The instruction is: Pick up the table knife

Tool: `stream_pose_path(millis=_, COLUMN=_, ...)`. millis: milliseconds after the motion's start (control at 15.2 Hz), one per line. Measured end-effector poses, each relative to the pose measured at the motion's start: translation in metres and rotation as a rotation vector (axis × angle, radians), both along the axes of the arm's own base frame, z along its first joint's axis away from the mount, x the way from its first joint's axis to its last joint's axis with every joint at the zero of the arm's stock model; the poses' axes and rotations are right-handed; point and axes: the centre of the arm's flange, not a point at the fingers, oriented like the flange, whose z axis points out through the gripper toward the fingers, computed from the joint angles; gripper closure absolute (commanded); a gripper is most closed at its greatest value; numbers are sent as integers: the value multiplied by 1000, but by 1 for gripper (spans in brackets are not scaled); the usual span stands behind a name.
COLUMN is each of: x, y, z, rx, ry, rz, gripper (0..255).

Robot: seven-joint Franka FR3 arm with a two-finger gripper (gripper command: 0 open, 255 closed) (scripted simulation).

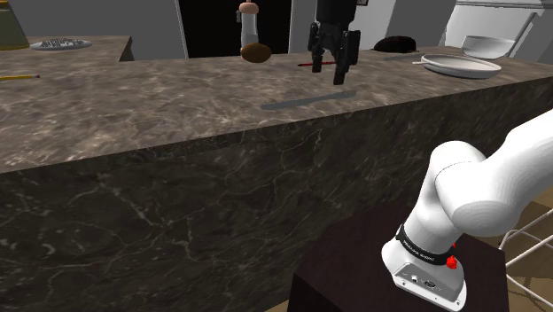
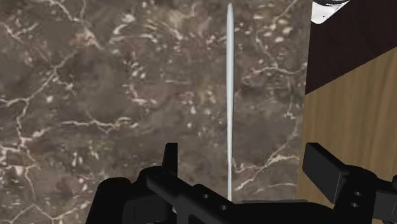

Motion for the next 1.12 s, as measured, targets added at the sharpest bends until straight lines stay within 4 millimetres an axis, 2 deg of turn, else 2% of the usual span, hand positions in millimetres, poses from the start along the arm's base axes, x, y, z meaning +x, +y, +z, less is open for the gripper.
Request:
stream_pose_path(millis=462, x=2, y=4, z=-30, rx=0, ry=9, rz=46, gripper=0)
stream_pose_path(millis=528, x=2, y=4, z=-31, rx=0, ry=9, rz=46, gripper=255)
stream_pose_path(millis=1122, x=2, y=3, z=-31, rx=0, ry=9, rz=46, gripper=255)
